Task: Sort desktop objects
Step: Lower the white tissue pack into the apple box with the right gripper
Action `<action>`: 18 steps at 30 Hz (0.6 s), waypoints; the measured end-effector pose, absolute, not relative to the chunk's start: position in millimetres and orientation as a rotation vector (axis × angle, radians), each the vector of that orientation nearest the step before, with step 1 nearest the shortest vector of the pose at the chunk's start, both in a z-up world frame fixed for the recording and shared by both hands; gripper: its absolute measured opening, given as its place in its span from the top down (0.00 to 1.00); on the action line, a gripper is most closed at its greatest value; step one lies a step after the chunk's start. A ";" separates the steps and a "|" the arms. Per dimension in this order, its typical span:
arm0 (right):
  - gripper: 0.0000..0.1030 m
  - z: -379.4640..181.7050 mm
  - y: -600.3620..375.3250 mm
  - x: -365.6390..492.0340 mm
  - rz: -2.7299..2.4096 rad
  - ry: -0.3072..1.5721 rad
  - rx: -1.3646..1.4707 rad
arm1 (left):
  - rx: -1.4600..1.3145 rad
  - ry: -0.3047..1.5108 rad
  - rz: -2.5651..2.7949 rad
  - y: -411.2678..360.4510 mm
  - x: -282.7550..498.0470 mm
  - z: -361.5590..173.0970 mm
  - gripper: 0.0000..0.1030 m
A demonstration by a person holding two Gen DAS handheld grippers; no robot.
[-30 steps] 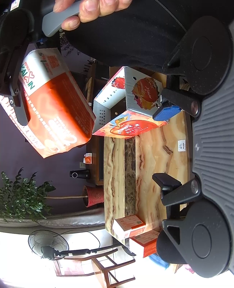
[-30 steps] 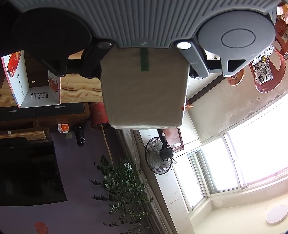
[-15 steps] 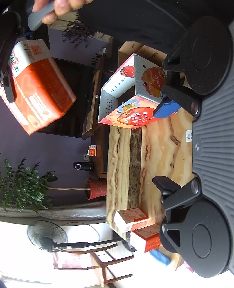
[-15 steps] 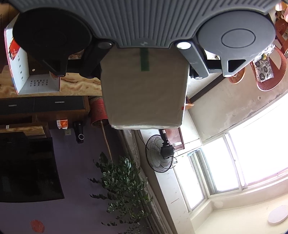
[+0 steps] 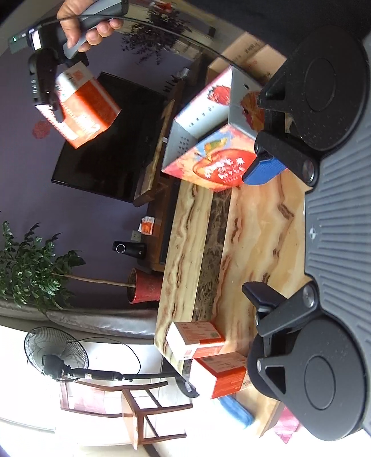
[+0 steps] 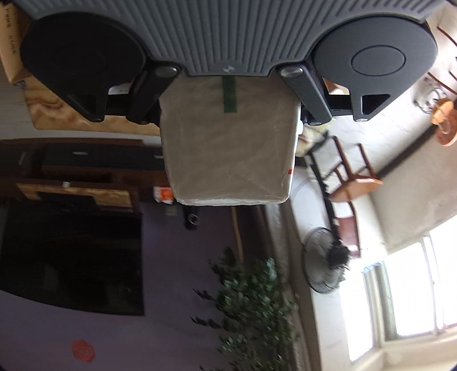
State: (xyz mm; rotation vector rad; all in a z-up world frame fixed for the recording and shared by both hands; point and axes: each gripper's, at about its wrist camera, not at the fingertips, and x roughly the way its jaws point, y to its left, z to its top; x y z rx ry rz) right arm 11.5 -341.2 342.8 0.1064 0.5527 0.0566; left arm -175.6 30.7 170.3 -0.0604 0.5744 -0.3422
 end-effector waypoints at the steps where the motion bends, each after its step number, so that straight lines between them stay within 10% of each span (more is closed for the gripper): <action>1: 0.26 335.4 -348.1 20.1 0.036 0.577 0.094 | -0.040 0.574 -0.337 28.7 -170.6 168.4 0.27; 18: 0.26 166.0 -436.5 76.0 -0.143 1.028 0.090 | 0.048 0.553 -0.377 -11.5 -50.4 128.9 0.24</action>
